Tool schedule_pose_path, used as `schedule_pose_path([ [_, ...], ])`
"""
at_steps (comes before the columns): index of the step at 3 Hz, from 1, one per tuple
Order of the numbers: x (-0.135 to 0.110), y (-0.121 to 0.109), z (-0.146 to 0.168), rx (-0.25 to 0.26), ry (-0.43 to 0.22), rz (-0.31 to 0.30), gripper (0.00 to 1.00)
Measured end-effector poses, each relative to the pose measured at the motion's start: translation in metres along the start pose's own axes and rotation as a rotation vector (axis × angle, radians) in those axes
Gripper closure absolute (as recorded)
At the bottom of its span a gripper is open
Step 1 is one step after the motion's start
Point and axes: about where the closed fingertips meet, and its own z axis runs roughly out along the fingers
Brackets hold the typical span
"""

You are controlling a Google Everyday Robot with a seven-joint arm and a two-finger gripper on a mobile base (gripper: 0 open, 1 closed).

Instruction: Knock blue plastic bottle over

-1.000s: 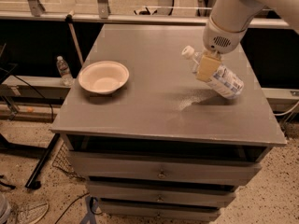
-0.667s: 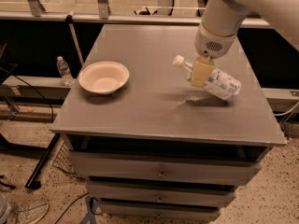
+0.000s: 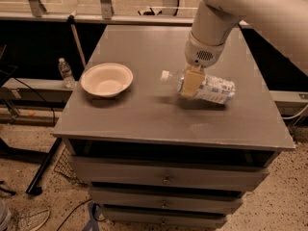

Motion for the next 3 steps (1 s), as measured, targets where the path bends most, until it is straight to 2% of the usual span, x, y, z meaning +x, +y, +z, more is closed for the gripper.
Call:
schedule_pose_path([
  [1, -0.014, 0.004, 0.012, -0.032, -0.029, -0.028, 1.0],
  [2, -0.024, 0.006, 0.021, -0.067, -0.042, -0.054, 0.85],
  [3, -0.024, 0.006, 0.022, -0.065, -0.042, -0.054, 0.62],
])
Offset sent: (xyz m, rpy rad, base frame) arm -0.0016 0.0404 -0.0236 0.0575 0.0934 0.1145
